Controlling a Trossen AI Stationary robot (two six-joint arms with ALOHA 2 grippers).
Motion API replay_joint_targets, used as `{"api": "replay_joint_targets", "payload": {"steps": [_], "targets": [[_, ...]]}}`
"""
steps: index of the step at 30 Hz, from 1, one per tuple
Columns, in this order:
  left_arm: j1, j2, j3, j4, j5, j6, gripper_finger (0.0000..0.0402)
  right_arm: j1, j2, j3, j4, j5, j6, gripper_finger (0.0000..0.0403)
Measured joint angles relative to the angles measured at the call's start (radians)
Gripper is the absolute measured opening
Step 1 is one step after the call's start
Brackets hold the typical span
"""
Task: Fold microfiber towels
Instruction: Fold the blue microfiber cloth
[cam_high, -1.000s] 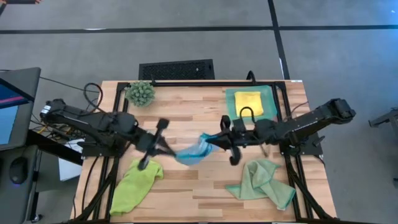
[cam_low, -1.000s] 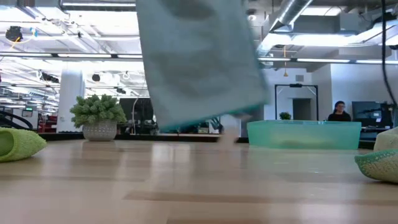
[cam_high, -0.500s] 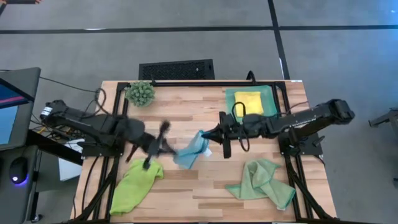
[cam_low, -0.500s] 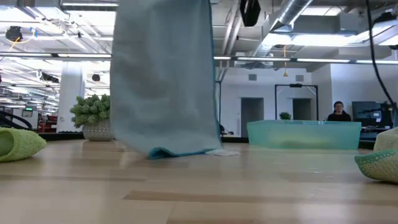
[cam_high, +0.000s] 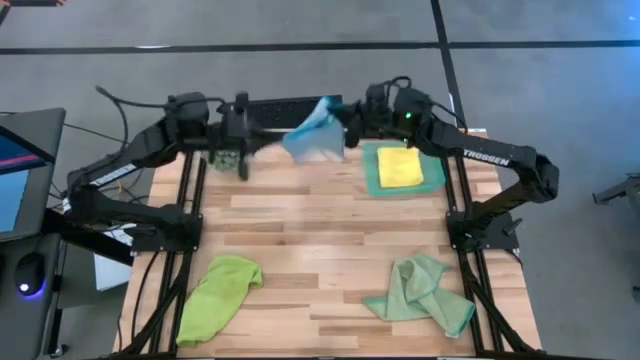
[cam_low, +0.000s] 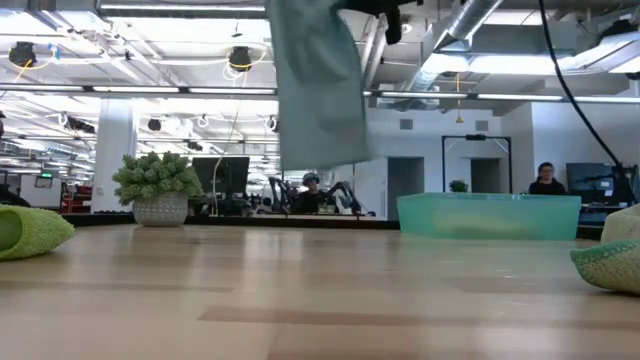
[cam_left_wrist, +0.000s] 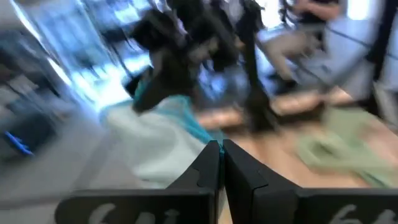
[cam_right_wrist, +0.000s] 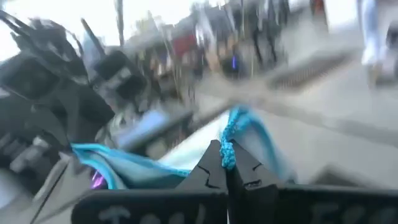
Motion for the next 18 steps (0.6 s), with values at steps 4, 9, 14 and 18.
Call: {"api": "replay_joint_targets", "payload": {"steps": [4, 9, 14, 18], "targets": [[-0.139, 0.004, -0.095, -0.166, -0.032, -0.077, 0.0000, 0.122, 0.006, -0.054, -0.282, 0.055, 0.071, 0.0001], [-0.437, 0.006, -0.548, 0.142, -0.128, -0.344, 0.0000, 0.358, 0.032, -0.314, -0.205, 0.222, 0.302, 0.0001], [-0.701, 0.077, -1.008, 0.892, -0.382, -0.632, 0.0000, 0.565, 0.169, -0.490, 0.069, 0.293, 0.549, 0.0005], [-0.767, 0.145, -1.124, 1.122, -0.478, -0.754, 0.0000, 0.605, 0.253, -0.486, 0.093, 0.259, 0.591, 0.0035]]}}
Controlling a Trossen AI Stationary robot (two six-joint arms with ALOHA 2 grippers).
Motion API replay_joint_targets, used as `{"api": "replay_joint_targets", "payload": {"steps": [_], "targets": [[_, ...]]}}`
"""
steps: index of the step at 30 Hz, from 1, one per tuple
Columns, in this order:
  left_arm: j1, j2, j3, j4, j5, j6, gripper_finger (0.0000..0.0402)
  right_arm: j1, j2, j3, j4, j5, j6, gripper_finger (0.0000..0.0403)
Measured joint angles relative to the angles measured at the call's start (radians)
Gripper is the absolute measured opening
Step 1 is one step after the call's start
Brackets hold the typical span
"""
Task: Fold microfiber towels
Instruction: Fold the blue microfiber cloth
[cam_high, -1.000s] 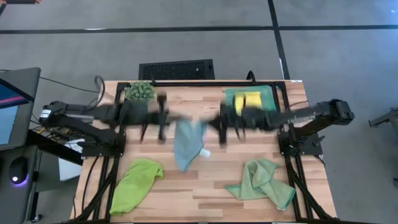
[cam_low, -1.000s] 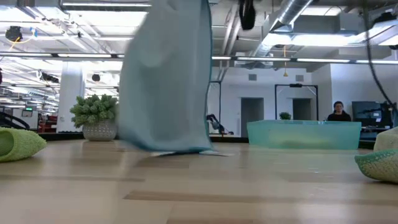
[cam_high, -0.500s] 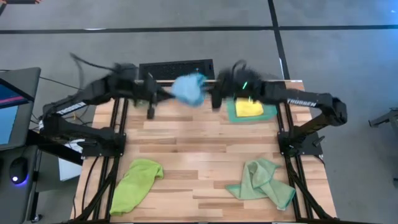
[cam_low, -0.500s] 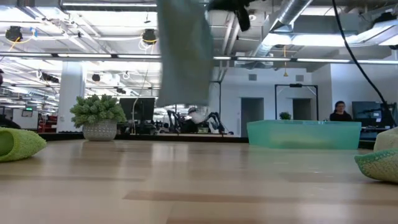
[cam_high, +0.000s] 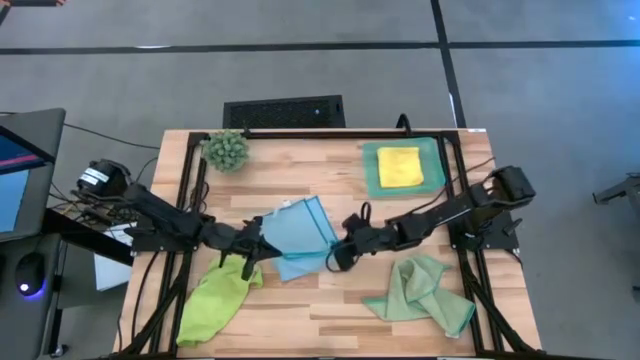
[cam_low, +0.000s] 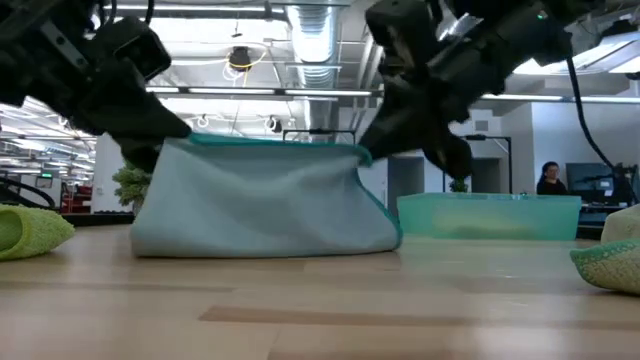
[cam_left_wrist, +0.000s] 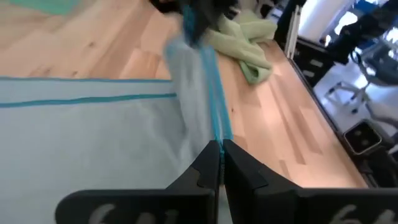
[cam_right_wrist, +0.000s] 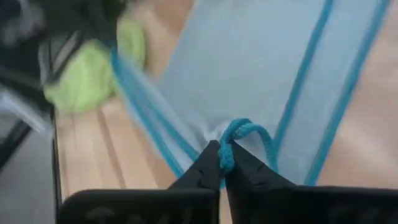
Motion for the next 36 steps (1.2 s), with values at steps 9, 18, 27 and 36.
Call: {"api": "replay_joint_targets", "payload": {"steps": [9, 18, 27, 36], "targets": [[-0.012, 0.021, 0.067, -0.094, 0.046, -0.007, 0.0000, -0.033, -0.010, 0.039, -0.195, -0.128, -0.358, 0.0179], [-0.008, 0.039, 0.113, -0.245, -0.052, -0.014, 0.0000, 0.055, 0.053, 0.015, -0.057, 0.129, -0.922, 0.0272], [0.032, 0.040, 0.112, -0.300, -0.026, -0.027, 0.0000, 0.137, 0.227, 0.067, 0.016, 0.349, -1.110, 0.0274], [0.052, 0.040, 0.113, -0.301, 0.013, -0.033, 0.0000, 0.187, 0.224, 0.090, 0.029, 0.525, -1.176, 0.0274]]}}
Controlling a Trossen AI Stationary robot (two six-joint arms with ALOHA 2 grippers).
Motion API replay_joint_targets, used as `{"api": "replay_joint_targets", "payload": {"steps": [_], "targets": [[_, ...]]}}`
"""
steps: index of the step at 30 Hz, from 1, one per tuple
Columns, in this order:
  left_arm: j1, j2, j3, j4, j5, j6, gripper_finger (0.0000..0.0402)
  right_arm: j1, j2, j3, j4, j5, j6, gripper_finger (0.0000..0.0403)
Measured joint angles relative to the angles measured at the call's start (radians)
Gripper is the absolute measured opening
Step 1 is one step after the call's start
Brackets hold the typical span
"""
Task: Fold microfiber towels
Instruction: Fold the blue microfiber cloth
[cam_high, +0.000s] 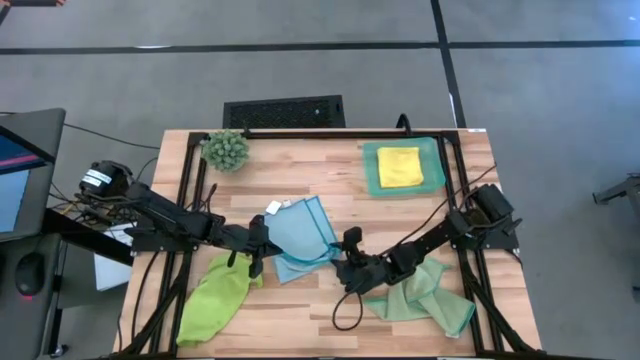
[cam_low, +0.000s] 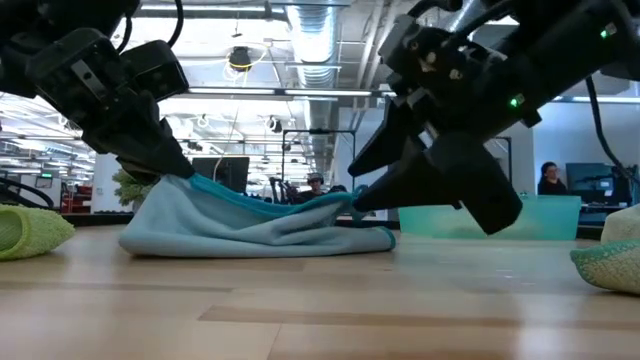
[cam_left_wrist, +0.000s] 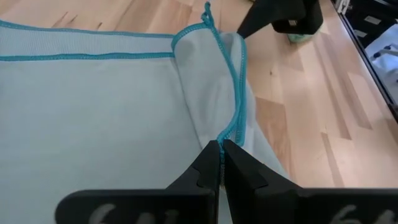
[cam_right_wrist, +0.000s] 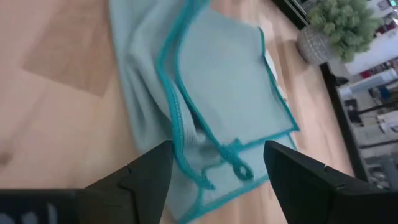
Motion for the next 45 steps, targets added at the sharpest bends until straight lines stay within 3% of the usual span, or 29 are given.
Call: {"api": "replay_joint_targets", "payload": {"steps": [16, 26, 33, 45], "targets": [[0.001, 0.000, 0.000, 0.018, 0.044, -0.007, 0.0000, -0.019, -0.002, -0.001, 0.009, -0.018, -0.011, 0.0275], [0.000, 0.000, 0.000, 0.027, 0.060, -0.006, 0.0000, -0.077, -0.002, -0.001, 0.070, -0.138, -0.138, 0.0275], [0.000, 0.000, 0.000, 0.029, 0.082, -0.004, 0.0000, -0.123, 0.014, -0.001, 0.065, -0.324, -0.088, 0.0275], [0.000, 0.000, 0.000, 0.030, 0.106, 0.011, 0.0000, -0.134, 0.016, 0.000, 0.060, -0.283, -0.051, 0.0268]]}}
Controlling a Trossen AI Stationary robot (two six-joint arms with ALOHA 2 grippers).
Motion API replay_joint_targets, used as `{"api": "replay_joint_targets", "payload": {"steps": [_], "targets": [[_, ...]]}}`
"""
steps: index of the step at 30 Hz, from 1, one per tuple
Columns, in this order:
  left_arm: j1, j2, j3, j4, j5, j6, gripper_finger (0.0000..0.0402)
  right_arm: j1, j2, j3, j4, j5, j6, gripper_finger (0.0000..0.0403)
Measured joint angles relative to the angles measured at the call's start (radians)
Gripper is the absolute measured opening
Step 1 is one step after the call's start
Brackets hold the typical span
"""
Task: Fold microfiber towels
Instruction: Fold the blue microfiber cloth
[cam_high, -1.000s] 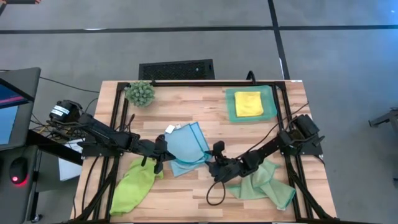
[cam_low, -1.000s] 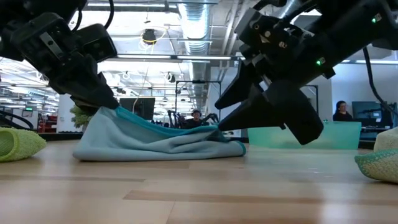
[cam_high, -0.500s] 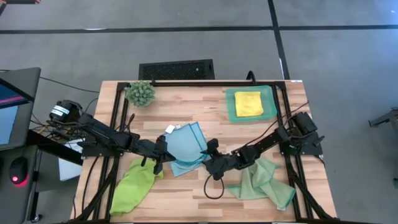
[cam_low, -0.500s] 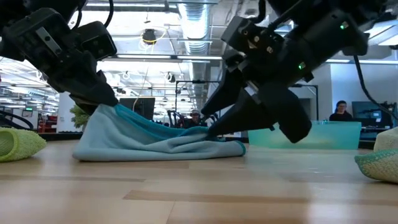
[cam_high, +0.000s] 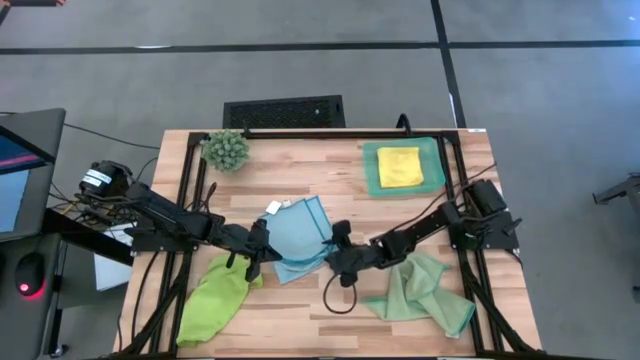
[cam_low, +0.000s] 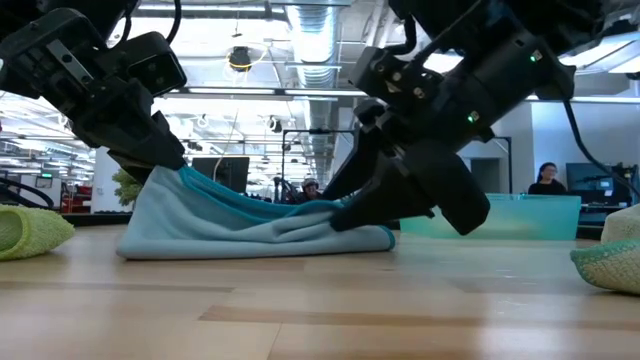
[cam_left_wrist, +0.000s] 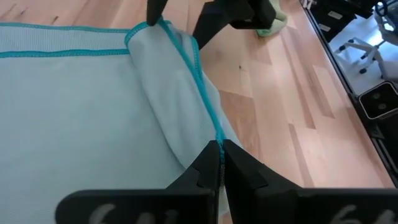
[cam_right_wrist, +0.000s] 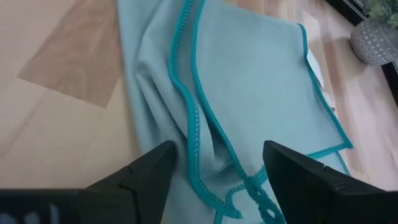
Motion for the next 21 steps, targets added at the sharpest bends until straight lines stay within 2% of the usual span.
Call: {"api": "replay_joint_targets", "payload": {"steps": [13, 21], "targets": [[0.000, 0.000, 0.000, 0.000, 0.001, -0.005, 0.0000, 0.007, -0.009, 0.000, -0.002, -0.007, 0.001, 0.0210], [0.000, 0.000, 0.000, 0.005, 0.001, -0.005, 0.0000, 0.014, -0.034, 0.000, -0.001, -0.006, 0.053, 0.0229]]}}
